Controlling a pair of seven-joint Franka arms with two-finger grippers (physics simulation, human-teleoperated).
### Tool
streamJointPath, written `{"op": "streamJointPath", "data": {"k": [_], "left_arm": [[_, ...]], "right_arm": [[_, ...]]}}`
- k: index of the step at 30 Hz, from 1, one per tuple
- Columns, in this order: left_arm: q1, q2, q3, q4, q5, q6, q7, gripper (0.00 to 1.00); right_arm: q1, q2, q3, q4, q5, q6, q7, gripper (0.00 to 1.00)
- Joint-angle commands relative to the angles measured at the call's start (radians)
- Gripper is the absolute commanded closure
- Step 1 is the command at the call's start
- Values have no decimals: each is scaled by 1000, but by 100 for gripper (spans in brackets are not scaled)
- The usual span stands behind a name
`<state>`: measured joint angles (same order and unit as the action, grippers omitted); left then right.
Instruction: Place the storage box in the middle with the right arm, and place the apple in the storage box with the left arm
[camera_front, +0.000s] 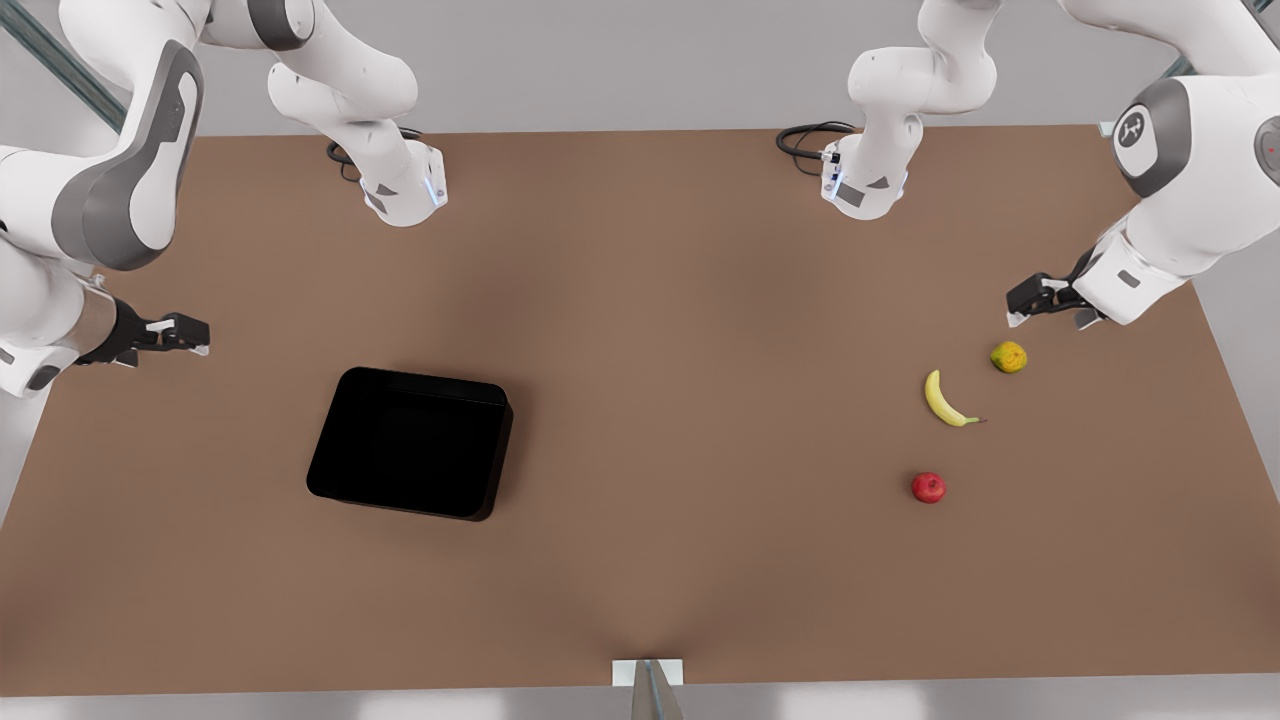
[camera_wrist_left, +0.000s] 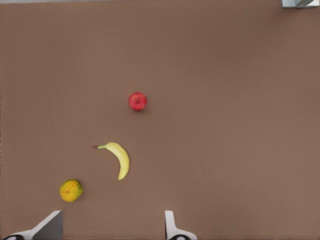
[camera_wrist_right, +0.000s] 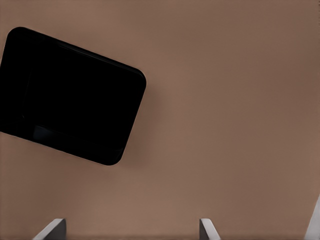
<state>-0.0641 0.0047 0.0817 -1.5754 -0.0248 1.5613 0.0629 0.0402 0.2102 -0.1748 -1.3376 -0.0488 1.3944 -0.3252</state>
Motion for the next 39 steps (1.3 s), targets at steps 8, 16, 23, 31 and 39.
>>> {"op": "streamJointPath", "data": {"k": [8, 16, 23, 31, 39], "left_arm": [[0, 147, 3, 101, -61, -56, -145, 0], [58, 497, 102, 169, -797, 83, -1037, 0], [161, 762, 105, 124, -1258, 131, -986, 0], [211, 896, 105, 126, -1347, 137, -836, 0], [211, 931, 101, 83, -1348, 137, -738, 0]], "right_arm": [[-2, 110, -5, -49, 7, 61, 95, 0], [30, 41, 20, -623, 83, 612, 328, 0], [30, 100, 12, -736, 127, 816, 331, 0], [38, 172, 20, -727, 133, 847, 383, 0], [40, 205, 37, -727, 132, 842, 382, 0]]}}
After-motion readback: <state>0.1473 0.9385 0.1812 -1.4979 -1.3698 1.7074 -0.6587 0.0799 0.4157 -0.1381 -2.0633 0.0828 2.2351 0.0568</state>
